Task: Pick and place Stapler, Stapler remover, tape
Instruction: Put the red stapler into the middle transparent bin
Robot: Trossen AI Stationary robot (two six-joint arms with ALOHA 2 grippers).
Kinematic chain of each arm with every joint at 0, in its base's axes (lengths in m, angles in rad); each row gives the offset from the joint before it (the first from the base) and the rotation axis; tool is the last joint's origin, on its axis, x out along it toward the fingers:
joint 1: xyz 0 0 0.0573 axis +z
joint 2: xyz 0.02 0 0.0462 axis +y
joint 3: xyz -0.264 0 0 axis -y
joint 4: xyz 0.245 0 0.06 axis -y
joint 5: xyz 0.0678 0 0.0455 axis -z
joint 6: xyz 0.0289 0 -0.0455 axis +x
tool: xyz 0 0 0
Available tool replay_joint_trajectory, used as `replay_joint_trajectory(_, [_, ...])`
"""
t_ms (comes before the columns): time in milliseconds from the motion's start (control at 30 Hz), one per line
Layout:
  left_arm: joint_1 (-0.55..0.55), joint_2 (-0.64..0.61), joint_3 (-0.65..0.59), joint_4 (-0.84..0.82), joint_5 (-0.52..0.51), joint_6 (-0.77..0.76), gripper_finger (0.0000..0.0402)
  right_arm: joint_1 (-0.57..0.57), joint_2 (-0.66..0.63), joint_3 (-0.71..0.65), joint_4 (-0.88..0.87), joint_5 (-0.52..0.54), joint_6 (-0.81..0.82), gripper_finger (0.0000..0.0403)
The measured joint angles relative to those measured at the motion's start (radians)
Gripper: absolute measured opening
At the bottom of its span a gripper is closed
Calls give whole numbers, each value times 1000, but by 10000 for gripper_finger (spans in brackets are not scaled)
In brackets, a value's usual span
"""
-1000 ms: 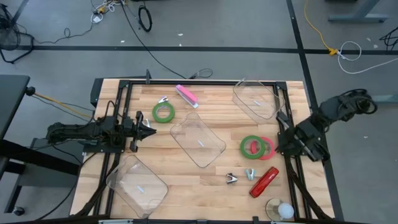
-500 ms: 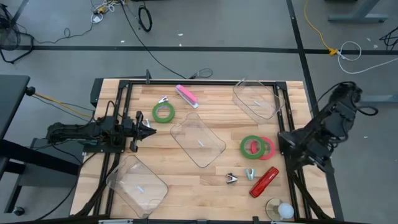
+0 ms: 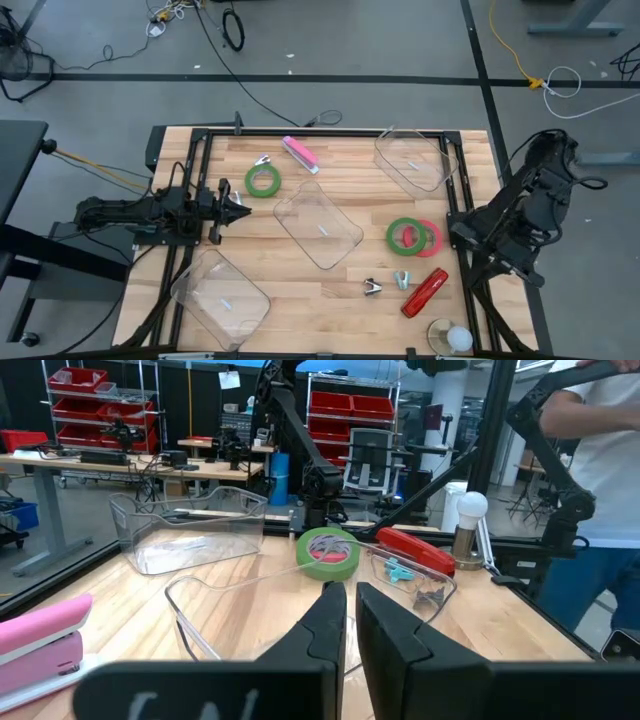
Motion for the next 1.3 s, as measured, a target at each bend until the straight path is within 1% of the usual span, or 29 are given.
replay_joint_trajectory(267, [0, 0, 0, 0, 0, 0, 30, 0, 83, 0, -133, 0, 14, 23])
replay_joint_trajectory(600, [0, 0, 0, 0, 0, 0, 30, 0, 164, -11, -225, 0, 15, 23])
replay_joint_trajectory(900, [0, 0, 0, 0, 0, 0, 30, 0, 183, -153, -205, 0, 16, 23])
replay_joint_trajectory(1100, [0, 0, 0, 0, 0, 0, 30, 0, 183, -261, -154, -2, 72, 23])
replay_joint_trajectory(1300, [0, 0, 0, 0, 0, 0, 30, 0, 205, -311, -148, -2, 88, 23])
